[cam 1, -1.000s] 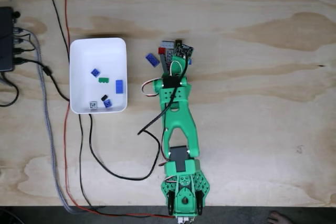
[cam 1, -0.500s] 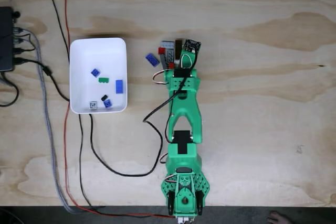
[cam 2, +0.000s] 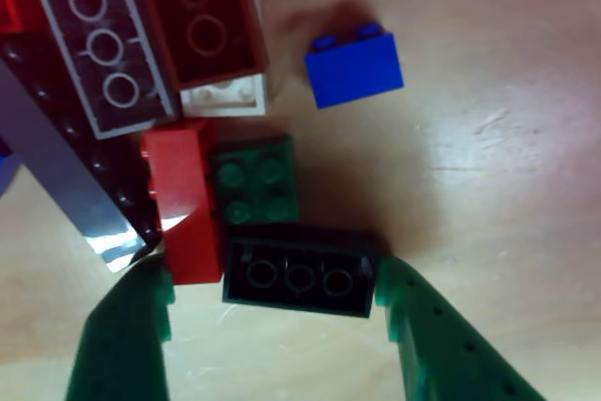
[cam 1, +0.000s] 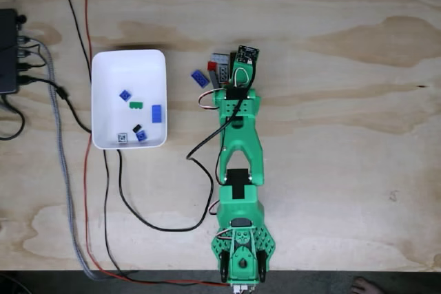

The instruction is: Put all lego bricks in the bin.

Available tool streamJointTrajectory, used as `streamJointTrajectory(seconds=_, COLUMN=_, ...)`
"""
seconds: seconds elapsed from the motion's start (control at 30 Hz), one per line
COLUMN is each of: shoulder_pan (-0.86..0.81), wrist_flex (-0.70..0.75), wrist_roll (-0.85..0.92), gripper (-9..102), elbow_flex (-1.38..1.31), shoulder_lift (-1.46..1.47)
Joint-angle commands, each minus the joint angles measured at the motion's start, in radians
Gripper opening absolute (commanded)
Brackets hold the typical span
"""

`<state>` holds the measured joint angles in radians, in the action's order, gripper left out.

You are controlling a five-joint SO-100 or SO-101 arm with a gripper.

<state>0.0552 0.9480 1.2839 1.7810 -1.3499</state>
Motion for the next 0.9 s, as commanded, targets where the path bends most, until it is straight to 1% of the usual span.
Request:
streamJointTrajectory(seconds=0.0, shoulder_pan=-0.018, wrist_flex=-0.018, wrist_roll=0.015, gripper=13, elbow_flex=-0.011, shoulder_lift=0.006)
streamJointTrajectory(seconds=0.13, shoulder_pan=-0.017, wrist_flex=-0.064, wrist_roll=-0.014, gripper=3, elbow_flex=-0.008, shoulder_lift=0.006)
streamJointTrajectory(seconds=0.2, shoulder_pan=-0.003, wrist_flex=-0.064, wrist_roll=-0.048, gripper=0, elbow_flex=-0.011, shoulder_lift=-0.017)
streamJointTrajectory(seconds=0.3, shoulder_pan=0.063, wrist_flex=-0.046, wrist_roll=-0.207, gripper=0, elbow_flex=-0.018, shoulder_lift=-0.164)
streamJointTrajectory(seconds=0.4, shoulder_pan=0.233, wrist_flex=0.037, wrist_roll=-0.350, gripper=0, elbow_flex=-0.017, shoulder_lift=-0.426)
streamJointTrajectory(seconds=0.47, shoulder_pan=0.387, wrist_flex=0.169, wrist_roll=-0.402, gripper=0, elbow_flex=-0.091, shoulder_lift=-0.557)
streamJointTrajectory(seconds=0.5, shoulder_pan=0.459, wrist_flex=0.244, wrist_roll=-0.436, gripper=0, elbow_flex=-0.169, shoulder_lift=-0.568)
streamJointTrajectory(seconds=0.57, shoulder_pan=0.569, wrist_flex=0.390, wrist_roll=-0.483, gripper=0, elbow_flex=-0.380, shoulder_lift=-0.480)
streamJointTrajectory(seconds=0.63, shoulder_pan=0.621, wrist_flex=0.462, wrist_roll=-0.518, gripper=0, elbow_flex=-0.583, shoulder_lift=-0.322)
streamJointTrajectory(seconds=0.7, shoulder_pan=0.643, wrist_flex=0.485, wrist_roll=-0.540, gripper=0, elbow_flex=-0.724, shoulder_lift=-0.164)
streamJointTrajectory(seconds=0.8, shoulder_pan=0.669, wrist_flex=0.451, wrist_roll=-0.546, gripper=1, elbow_flex=-0.778, shoulder_lift=-0.028)
streamJointTrajectory(seconds=0.83, shoulder_pan=0.678, wrist_flex=0.439, wrist_roll=-0.546, gripper=6, elbow_flex=-0.773, shoulder_lift=-0.002)
streamJointTrajectory(seconds=0.87, shoulder_pan=0.681, wrist_flex=0.436, wrist_roll=-0.543, gripper=18, elbow_flex=-0.761, shoulder_lift=0.012)
